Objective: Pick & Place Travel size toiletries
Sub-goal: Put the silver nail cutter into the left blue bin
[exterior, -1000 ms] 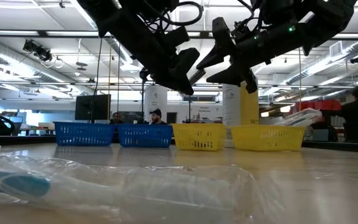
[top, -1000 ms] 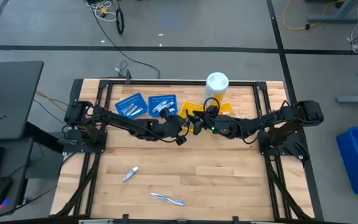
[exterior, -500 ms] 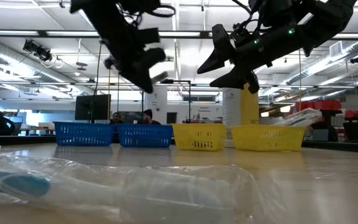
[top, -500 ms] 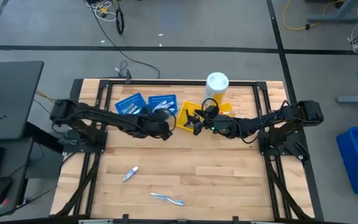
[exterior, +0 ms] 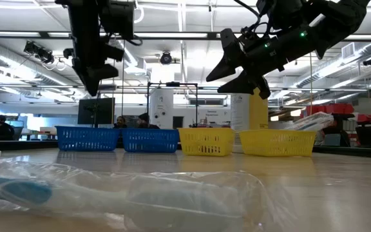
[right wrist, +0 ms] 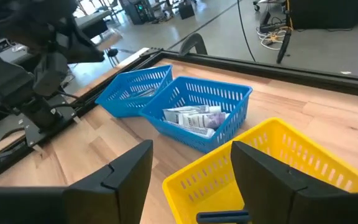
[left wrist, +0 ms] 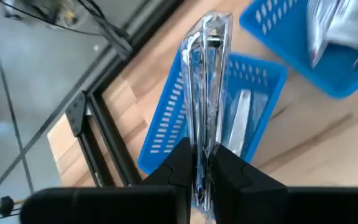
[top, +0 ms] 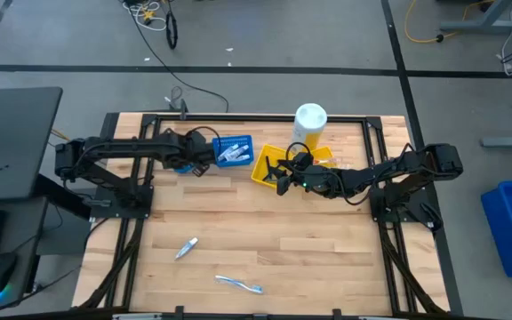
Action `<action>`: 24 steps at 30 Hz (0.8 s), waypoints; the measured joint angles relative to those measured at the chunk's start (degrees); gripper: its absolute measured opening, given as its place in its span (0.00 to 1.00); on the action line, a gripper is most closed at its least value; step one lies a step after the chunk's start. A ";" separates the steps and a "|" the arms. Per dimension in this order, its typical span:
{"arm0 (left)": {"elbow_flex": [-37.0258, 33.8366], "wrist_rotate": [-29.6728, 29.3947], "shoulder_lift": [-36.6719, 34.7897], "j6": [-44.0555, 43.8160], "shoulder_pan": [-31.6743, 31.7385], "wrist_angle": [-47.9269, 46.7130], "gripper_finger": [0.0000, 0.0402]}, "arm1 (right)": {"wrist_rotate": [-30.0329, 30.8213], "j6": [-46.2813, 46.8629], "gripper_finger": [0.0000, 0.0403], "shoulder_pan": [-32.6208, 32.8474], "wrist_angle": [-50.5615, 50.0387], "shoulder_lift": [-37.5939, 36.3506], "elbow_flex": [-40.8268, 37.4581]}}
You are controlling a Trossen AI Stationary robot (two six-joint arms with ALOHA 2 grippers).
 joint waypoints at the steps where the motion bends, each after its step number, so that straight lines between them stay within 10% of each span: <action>1: -0.26 1.47 0.00 2.56 1.58 0.26 0.08 | -0.04 0.04 0.56 0.04 -0.01 0.00 -0.02; 24: -19.69 14.76 0.28 17.68 16.98 23.08 0.11 | -5.51 3.06 0.46 0.15 -1.01 0.02 0.00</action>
